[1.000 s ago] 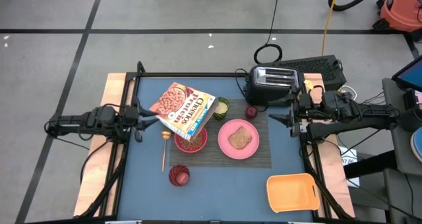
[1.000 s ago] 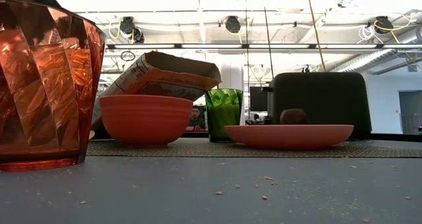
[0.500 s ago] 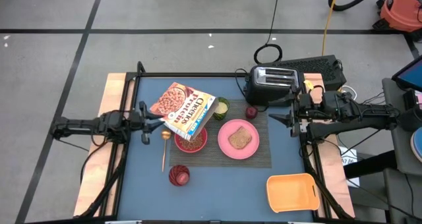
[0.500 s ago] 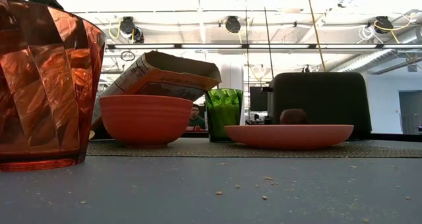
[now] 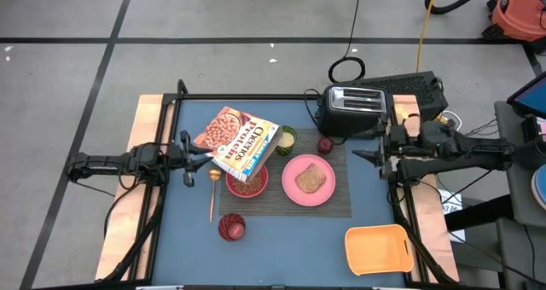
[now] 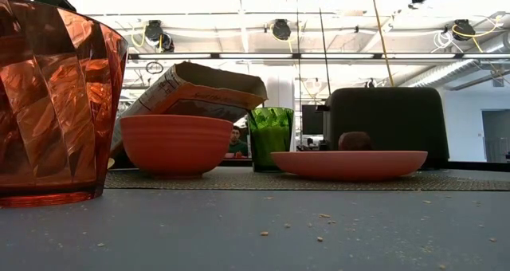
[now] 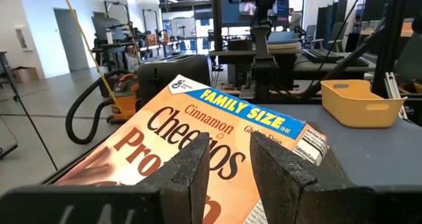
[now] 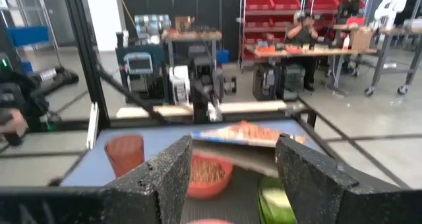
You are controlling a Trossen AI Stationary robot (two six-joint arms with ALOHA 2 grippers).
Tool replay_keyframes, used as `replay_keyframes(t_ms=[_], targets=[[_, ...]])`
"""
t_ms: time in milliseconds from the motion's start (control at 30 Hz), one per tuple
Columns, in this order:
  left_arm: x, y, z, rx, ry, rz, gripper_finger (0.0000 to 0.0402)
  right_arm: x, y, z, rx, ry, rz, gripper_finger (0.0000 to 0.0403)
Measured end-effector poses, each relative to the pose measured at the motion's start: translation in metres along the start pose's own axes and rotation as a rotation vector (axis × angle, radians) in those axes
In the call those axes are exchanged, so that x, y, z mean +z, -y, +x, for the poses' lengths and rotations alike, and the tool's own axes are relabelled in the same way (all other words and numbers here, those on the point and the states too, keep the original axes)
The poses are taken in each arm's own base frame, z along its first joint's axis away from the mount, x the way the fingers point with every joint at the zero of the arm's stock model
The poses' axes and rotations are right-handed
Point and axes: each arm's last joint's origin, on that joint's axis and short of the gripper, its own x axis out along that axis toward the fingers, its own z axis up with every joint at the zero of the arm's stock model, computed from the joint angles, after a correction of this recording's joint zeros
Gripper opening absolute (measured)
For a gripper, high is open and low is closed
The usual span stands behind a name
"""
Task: Arrange a breakfast setting
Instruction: Return to Home Position
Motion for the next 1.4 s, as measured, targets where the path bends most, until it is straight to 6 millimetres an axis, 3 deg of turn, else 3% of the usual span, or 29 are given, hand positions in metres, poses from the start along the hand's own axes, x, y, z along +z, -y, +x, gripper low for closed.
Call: replay_keyframes(t_ms=[200,733,1000,1267,1400], targets=[[0.0,0.0,0.0,-0.001,-0.002,0.005,0.0118,-0.033,0.001,0.0,-0.002,-0.039,-0.002,0.021],[0.0,0.0,0.0,0.0,-0.004,0.011,0.0118,-0.096,0.006,-0.008,-0.029,0.174,0.016,0.021],[0.0,0.0,0.0,0.0,-0.005,0.01,0.0118,-0.127,0.008,-0.007,-0.081,0.184,0.023,0.021],[0.0,0.0,0.0,0.0,-0.005,0.006,0.0118,-0.14,0.008,-0.002,-0.082,0.212,0.008,0.021],[0.0,0.0,0.0,0.0,-0.005,0.007,0.0118,-0.134,0.008,-0.004,-0.081,0.308,0.012,0.021]])
